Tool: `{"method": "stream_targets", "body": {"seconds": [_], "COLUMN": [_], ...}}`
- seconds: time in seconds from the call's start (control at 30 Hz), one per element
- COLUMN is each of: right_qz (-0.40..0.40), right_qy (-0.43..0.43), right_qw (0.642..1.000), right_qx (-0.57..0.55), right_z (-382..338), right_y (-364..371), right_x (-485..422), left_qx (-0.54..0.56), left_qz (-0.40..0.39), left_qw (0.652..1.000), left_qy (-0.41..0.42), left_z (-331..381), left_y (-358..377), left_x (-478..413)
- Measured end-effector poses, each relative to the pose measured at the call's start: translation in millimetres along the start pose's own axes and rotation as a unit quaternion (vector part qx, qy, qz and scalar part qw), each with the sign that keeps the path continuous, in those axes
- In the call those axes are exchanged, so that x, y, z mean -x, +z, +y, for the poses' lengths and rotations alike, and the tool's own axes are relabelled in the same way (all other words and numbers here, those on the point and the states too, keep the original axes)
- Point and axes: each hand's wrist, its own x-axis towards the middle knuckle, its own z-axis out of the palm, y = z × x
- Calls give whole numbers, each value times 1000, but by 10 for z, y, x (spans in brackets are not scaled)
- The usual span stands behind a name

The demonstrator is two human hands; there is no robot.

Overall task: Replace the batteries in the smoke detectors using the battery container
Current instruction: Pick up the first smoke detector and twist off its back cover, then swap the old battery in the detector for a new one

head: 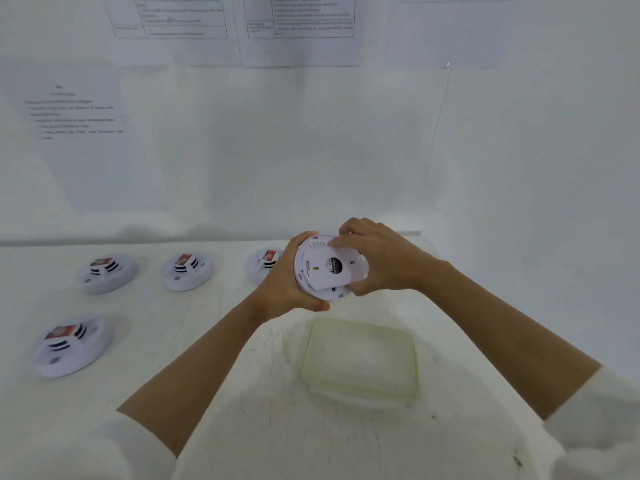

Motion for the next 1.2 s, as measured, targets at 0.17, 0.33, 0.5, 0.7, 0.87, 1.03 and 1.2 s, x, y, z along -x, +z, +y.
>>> {"method": "stream_targets", "body": {"seconds": [0.17,0.33,0.5,0.7,0.87,1.03,1.2], "right_qz": [12,-13,-54,-80,-142,-220,-48], "right_qy": [12,25,41,77,140,158,140], "right_qw": [999,999,995,985,964,947,960], "right_qx": [-28,-38,-68,-134,-179,-171,-239], "right_z": [-150,-251,-314,-337,-299,-256,-327], "right_y": [30,81,135,361,518,582,359], "right_x": [209,478,769,1069,1038,927,746], "left_qx": [4,20,50,51,62,67,81], "left_qz": [17,13,28,75,87,74,48], "left_qw": [1000,999,997,993,991,993,994], "left_qy": [3,-24,-51,-71,-75,-70,-62], "left_z": [92,165,218,192,192,214,233], "left_y": [9,72,121,64,-17,-74,-93], "left_x": [269,567,805,987,1045,1009,939]}}
